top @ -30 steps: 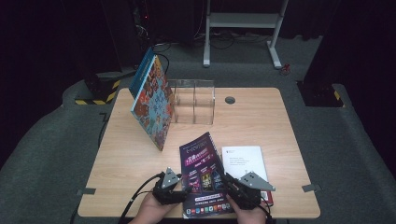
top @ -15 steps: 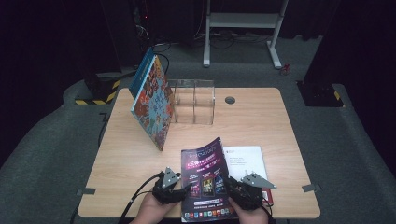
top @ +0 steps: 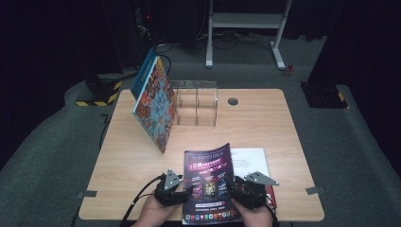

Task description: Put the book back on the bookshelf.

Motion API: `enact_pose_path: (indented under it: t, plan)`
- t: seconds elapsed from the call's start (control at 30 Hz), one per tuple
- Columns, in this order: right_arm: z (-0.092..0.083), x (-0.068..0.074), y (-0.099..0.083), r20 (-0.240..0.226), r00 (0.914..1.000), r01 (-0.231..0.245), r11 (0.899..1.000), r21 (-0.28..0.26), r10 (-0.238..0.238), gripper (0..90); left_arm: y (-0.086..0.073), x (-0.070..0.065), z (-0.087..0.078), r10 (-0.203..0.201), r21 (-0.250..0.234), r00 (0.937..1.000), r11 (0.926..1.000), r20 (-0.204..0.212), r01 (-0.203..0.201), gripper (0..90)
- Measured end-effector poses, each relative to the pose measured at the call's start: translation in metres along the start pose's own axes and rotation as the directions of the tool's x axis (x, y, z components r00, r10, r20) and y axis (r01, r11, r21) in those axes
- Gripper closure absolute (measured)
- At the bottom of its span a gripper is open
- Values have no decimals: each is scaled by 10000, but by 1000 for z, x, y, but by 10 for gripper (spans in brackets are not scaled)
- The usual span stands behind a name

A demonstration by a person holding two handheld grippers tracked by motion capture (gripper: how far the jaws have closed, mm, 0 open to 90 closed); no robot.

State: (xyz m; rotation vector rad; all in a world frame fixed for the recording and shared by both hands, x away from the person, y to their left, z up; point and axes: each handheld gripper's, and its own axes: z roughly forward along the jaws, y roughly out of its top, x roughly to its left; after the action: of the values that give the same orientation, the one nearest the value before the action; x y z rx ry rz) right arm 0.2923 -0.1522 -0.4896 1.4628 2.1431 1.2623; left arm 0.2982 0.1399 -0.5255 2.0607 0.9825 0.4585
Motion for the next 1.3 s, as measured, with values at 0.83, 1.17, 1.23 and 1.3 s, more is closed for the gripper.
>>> enact_pose_path:
  t: [0.83,1.17,1.23,1.3]
  plan:
    - [32,-2,33,736,9971,110,9952,974,-182,671,0,-2,0,30,-58,9999,10000,100,-29,419]
    - [24,4,31,171,9979,631,9980,-13,-630,790,0,-2,-1,155,-103,9999,9998,-27,-156,422]
    - [21,9,33,35,9976,694,9970,-330,-693,809,0,-2,-1,38,-87,10000,10000,52,-37,421]
    - [18,16,35,-43,9943,1065,9925,-600,-1070,817,-1,0,0,-153,-77,9998,9999,111,153,415]
